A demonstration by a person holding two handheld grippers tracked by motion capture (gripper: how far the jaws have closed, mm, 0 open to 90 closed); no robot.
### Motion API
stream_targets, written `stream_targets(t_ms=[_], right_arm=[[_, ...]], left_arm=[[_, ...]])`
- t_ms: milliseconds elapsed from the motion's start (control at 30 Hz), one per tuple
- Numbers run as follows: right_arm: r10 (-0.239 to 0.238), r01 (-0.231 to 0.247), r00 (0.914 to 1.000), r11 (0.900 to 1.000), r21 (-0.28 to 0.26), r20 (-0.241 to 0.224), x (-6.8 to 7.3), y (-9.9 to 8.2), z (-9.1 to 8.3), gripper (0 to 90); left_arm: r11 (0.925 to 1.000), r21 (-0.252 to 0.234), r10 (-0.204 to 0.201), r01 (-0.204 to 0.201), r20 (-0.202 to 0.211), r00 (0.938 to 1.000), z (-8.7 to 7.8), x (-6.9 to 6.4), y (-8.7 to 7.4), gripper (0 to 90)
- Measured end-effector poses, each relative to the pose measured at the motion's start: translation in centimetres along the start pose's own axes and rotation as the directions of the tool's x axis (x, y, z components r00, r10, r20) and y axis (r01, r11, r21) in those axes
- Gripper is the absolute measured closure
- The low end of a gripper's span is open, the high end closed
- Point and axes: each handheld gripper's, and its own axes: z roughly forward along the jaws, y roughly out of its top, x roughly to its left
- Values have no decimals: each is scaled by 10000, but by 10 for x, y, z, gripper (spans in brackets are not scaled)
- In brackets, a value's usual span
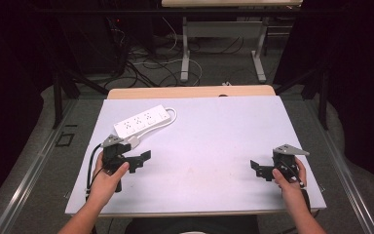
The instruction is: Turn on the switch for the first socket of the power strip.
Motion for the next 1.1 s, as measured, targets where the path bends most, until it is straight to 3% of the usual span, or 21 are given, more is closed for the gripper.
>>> stream_targets(t_ms=[200, 400, 900, 1100], right_arm=[[-49, 49, 10000, 10000, -4, -4, 0, 0, 0, 11], [-22, 22, 10000, 10000, 25, -9, 0, 0, 0, 11], [-82, 81, 10000, 10000, -44, -40, -1, 0, -1, 11], [-114, 113, 9999, 9999, -57, -48, -1, 0, -1, 11]], left_arm=[[9997, -158, -205, 200, -302, 9993, -4, 14, -14, 54], [9999, -121, -78, 72, -527, 9986, -6, 22, -26, 54], [9971, 196, 754, -740, -861, 9934, -1, 22, -40, 59], [9971, 351, 706, -674, -983, 9927, 0, 26, -44, 60]])
